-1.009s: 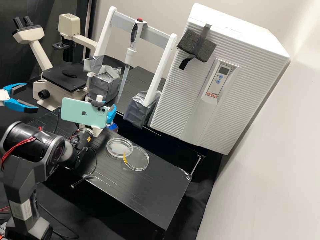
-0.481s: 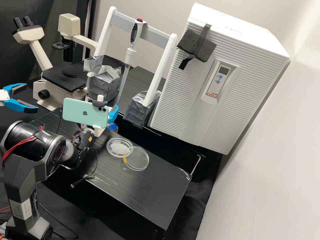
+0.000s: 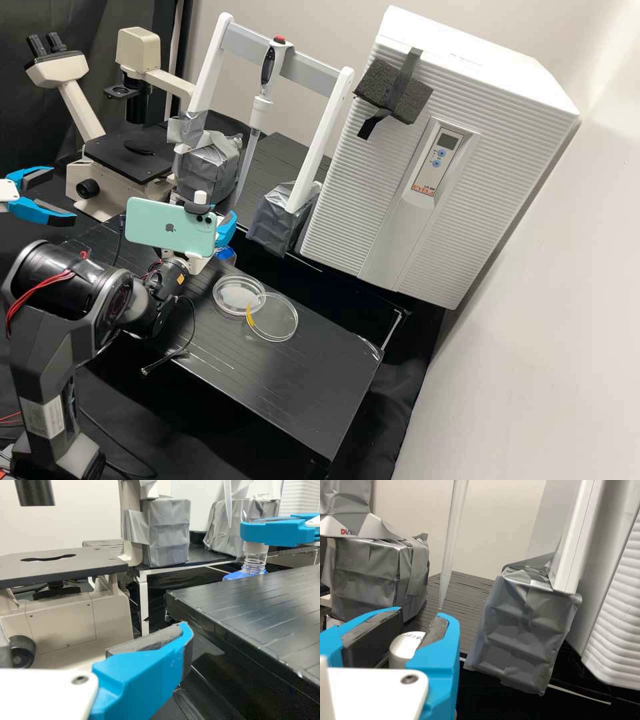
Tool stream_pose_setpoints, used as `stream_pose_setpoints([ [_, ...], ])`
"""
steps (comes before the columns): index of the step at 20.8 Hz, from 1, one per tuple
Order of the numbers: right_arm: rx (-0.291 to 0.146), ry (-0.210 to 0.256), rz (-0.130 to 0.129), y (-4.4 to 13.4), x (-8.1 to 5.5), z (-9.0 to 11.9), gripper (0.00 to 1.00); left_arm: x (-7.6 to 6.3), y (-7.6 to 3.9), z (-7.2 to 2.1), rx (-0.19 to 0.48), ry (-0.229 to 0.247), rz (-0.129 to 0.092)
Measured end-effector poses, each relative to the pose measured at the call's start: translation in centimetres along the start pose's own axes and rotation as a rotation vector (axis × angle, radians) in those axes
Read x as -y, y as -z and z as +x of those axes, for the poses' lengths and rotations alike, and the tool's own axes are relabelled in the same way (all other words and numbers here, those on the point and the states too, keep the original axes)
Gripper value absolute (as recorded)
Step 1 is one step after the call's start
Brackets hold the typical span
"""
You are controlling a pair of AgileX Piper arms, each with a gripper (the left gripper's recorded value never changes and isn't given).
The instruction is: Close the bottle
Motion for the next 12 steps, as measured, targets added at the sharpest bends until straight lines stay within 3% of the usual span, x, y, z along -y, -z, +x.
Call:
stream_pose_setpoints([
  [12, -0.010, 0.000, 0.007, 0.01, 0.71, -0.43, 0.00, 0.00, 0.00, 0.00, 0.000, 0.000, 0.000],
])
